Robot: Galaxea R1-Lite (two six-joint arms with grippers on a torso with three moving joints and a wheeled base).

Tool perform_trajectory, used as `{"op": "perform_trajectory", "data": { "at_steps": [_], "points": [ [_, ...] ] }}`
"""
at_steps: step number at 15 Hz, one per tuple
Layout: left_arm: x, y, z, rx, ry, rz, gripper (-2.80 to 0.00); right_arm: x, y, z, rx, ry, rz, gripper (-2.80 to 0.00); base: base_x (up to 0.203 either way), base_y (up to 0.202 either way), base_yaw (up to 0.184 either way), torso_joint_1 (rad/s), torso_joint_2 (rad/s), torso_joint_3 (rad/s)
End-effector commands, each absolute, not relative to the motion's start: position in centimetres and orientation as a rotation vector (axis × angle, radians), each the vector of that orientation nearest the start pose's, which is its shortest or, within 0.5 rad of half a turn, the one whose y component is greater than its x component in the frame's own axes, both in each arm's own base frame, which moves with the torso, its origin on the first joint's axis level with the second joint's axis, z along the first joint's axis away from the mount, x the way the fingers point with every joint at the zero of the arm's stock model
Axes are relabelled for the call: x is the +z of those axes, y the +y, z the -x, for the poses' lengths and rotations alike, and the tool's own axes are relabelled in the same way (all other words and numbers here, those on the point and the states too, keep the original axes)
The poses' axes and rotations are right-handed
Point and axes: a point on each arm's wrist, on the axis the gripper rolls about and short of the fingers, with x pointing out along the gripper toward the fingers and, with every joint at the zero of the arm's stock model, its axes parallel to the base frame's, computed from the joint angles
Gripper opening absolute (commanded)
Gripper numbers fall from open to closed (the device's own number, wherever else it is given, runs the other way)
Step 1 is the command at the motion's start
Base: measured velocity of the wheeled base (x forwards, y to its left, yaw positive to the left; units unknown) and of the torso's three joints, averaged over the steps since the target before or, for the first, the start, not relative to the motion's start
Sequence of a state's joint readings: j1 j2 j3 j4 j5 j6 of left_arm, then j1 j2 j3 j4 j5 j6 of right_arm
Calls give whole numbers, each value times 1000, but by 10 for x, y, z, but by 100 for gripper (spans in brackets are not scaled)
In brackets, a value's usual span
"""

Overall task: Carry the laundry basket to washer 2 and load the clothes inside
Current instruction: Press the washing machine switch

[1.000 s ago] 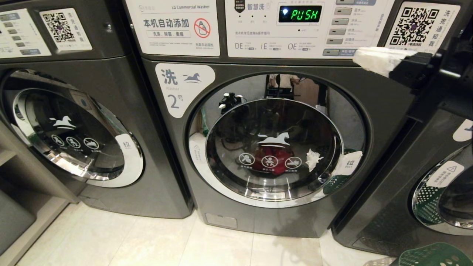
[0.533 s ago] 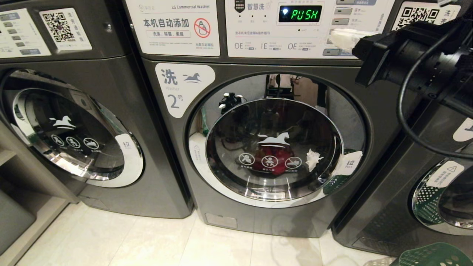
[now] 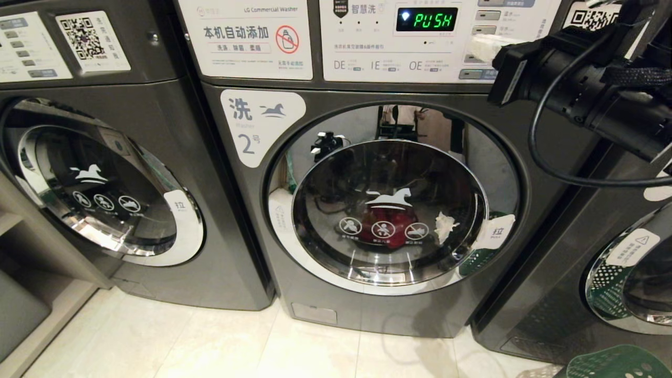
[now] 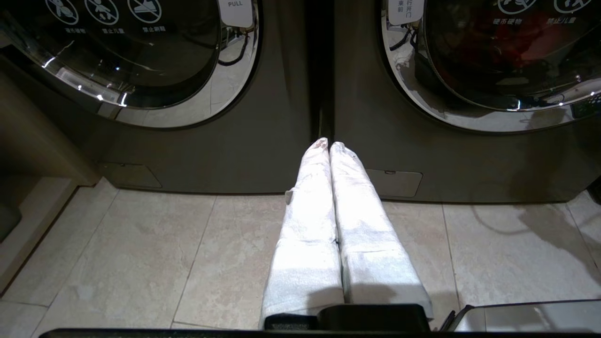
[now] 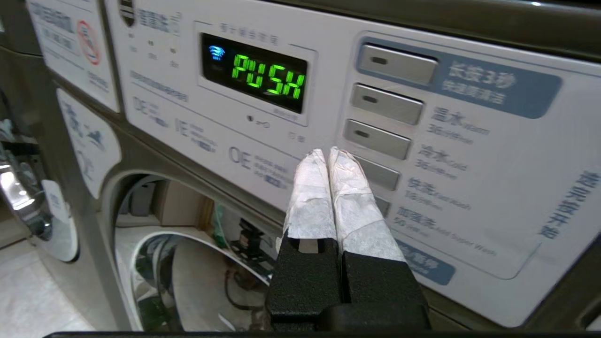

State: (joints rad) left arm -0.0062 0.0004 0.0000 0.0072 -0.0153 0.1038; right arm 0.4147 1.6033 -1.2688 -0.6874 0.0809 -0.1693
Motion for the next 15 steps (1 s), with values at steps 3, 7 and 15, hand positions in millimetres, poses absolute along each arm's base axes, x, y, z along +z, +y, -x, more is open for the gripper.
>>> {"op": "perform_trajectory", "data": {
  "at_steps": [3,7,15],
  "points": [
    [74,0,23,-23,7,-104,-280,347,108,-281,408,-385,116,-280,0,0,0,0,0,0],
    [74,0,23,-22,7,-104,-280,347,105,-283,382,-381,117,-280,0,0,0,0,0,0],
    [74,0,23,-22,7,-106,-280,353,94,-268,372,-392,116,-280,0,0,0,0,0,0]
  ]
}}
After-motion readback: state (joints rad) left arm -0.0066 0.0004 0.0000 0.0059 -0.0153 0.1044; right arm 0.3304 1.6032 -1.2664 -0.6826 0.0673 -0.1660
